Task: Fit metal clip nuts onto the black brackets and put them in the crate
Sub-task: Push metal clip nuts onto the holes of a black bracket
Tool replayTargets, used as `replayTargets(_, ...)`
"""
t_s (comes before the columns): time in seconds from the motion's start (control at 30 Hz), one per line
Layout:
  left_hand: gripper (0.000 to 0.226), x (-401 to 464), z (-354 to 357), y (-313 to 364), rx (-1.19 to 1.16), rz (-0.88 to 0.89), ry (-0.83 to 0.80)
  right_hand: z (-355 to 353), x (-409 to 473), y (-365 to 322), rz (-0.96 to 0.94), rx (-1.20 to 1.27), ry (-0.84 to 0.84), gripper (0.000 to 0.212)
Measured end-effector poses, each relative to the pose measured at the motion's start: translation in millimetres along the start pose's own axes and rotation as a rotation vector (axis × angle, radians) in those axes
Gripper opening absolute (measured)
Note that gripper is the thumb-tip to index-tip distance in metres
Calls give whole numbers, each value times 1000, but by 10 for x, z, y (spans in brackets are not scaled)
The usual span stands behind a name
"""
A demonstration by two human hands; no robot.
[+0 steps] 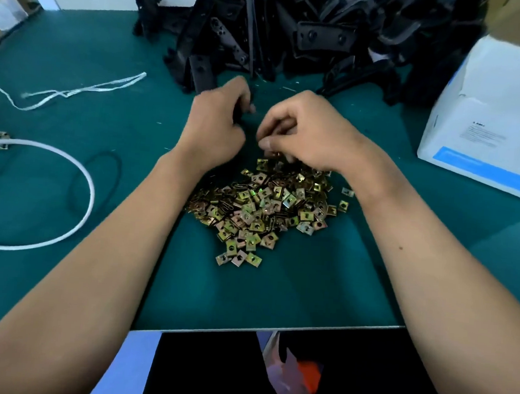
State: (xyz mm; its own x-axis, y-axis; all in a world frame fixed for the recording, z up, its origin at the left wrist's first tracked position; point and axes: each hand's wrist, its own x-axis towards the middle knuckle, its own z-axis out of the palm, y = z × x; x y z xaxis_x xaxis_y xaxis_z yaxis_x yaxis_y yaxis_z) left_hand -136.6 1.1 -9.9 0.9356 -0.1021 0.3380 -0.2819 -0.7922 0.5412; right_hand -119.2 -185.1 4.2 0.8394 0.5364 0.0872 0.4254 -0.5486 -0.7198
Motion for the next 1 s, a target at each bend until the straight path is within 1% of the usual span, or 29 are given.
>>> replayTargets(0.03, 25, -10, 43, 22, 19, -15, -38, 8, -32, 45, -6, 48, 50, 7)
replayTargets(0.07, 27, -13, 70, 37, 40, -24, -70, 27, -59, 80, -10, 99, 104, 5)
replayTargets(0.13, 42, -11, 75, 58, 39, -36, -112, 69, -92, 127, -5, 186, 193, 4)
replayTargets(0.17, 46, -7, 60, 62, 14, -48, -124, 84, -94, 139, -11, 210, 223, 5)
replayTargets(0.27, 50, 5, -8, 17, -53, -66, -180, 101, -89, 146, -29, 266, 271, 14)
replayTargets(0.33, 45, 16, -41, -17, -62, -31, -253, 108, -84, 153, -28, 305, 291, 16)
replayTargets(0.4, 47, 44, -63, -51, -32, 16, -306, 110, -85, 170, -8, 354, 308, 13)
replayTargets(0.47, 52, 69, -82, -72, -3, 54, -325, 98, -86, 185, 22, 424, 324, 8)
replayTargets(0.53, 66, 68, -93, -90, -18, 66, -296, 79, -76, 209, 49, 490, 331, 8)
replayTargets(0.63, 96, 26, -95, -79, -61, 17, -181, 72, -62, 248, 104, 557, 283, 22)
replayTargets(0.73, 115, 11, -73, -67, -73, 20, -97, 80, -62, 272, 124, 559, 248, 28)
replayTargets(0.83, 121, 23, -47, -77, -94, 33, -50, 75, -68, 273, 115, 564, 259, 26)
replayTargets(1.0, 125, 24, -14, -68, -112, 84, -22, 62, -85, 235, 130, 599, 307, 21)
